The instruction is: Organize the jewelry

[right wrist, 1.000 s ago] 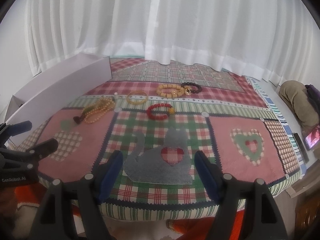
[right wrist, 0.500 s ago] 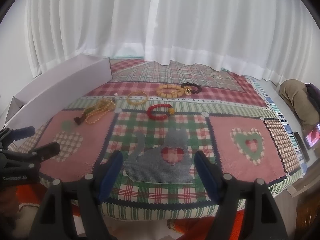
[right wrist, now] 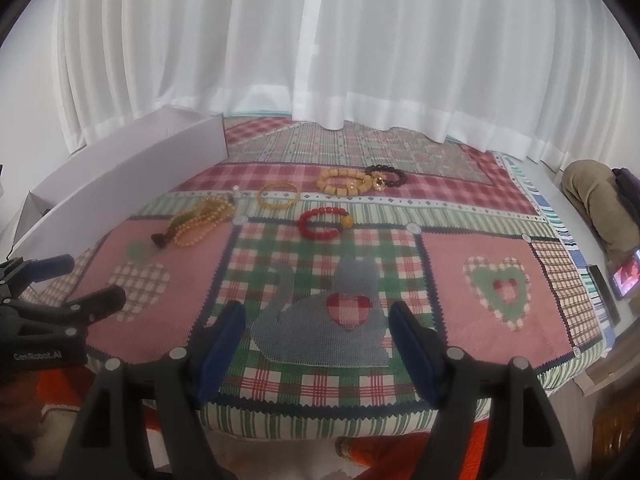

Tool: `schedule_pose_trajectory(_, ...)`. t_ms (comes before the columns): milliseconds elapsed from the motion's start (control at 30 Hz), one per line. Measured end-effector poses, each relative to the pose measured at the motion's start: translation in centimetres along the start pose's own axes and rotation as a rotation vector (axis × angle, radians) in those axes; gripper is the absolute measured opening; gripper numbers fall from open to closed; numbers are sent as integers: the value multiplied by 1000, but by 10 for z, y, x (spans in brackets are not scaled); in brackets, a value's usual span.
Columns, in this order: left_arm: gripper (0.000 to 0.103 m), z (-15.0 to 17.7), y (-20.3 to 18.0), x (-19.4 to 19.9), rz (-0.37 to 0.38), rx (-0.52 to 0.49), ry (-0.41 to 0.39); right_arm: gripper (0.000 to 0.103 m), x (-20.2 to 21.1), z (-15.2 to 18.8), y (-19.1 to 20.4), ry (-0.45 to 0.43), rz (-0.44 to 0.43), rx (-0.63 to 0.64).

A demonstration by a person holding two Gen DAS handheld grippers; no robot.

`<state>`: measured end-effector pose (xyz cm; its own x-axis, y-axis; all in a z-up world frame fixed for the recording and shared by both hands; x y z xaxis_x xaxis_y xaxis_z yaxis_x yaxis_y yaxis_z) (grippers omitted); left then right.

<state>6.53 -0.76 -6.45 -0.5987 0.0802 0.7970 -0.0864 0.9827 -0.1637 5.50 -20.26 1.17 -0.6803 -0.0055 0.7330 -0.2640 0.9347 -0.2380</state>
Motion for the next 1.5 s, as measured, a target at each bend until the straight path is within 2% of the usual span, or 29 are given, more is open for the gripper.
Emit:
schedule_pose_trajectory(867,100,0,0,-10,-36,-17,26,76,-4,1,1,10,-8,-4)
schedule_pose_trajectory(967,100,-8,12,-11,-39,5,26,76,-2,1,-3,1,-9,-18)
schedule_pose_trajectory(1133,100,-23,52,-15,35,141,63,76,-10,6,-13,24,-13,-58)
schedule_pose_trajectory(1233,100,-27,66,-25,57,185,97,76,-18,10,-13,50,-35,-74)
schedule_pose_trajectory(1500,100,-51,77,-45,29,163,108,76,-24,12,-17,59,-42,-88)
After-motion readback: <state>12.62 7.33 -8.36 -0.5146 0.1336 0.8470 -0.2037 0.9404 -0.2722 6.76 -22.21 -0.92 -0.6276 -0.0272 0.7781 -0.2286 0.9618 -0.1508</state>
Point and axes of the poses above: each gripper's, at about its wrist camera, not at the fingertips, and x roughly against the way its jaws point, y to its left, z to its underside, the point moved 3 cm from there along -x, roughly the way its jaws point, and after that the axes turned 12 degrees about x, right-handed, at the moved point
